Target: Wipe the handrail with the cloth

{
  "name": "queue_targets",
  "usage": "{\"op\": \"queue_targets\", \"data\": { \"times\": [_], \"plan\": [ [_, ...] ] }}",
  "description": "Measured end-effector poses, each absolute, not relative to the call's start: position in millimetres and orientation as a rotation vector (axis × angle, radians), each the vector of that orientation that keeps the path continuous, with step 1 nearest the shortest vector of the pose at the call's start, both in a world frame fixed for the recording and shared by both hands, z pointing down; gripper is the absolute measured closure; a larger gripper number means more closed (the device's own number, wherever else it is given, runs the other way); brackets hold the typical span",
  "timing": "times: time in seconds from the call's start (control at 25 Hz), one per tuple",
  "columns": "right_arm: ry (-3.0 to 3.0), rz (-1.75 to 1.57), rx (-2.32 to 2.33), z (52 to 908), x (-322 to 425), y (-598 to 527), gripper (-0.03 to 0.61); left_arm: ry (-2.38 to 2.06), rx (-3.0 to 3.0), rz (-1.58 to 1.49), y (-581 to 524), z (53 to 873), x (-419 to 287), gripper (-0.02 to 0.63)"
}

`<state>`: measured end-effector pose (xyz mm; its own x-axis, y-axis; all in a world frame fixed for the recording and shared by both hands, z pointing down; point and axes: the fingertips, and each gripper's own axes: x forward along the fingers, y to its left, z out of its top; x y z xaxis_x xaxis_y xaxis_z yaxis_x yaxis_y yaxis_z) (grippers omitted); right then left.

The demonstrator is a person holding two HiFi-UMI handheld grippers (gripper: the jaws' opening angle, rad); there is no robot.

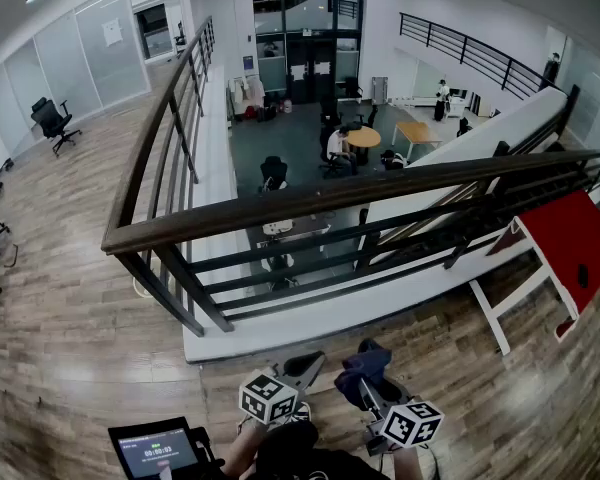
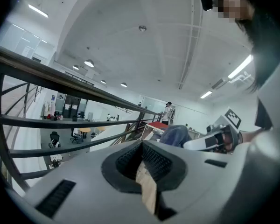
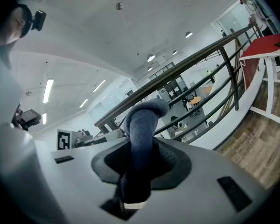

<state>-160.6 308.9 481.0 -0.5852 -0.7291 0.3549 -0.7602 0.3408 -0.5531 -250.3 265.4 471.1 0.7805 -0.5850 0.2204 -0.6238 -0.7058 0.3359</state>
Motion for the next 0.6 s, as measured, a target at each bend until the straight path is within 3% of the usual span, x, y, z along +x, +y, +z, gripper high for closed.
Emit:
{"op": "queue_targets", "data": {
  "times": [0.6],
  "plan": [
    [-2.535, 0.989, 1.433, 461.6, -195.7, 193.2, 0.474, -0.908, 2.614, 0.146, 160.8, 465.7, -288.6, 0.612]
  ]
}}
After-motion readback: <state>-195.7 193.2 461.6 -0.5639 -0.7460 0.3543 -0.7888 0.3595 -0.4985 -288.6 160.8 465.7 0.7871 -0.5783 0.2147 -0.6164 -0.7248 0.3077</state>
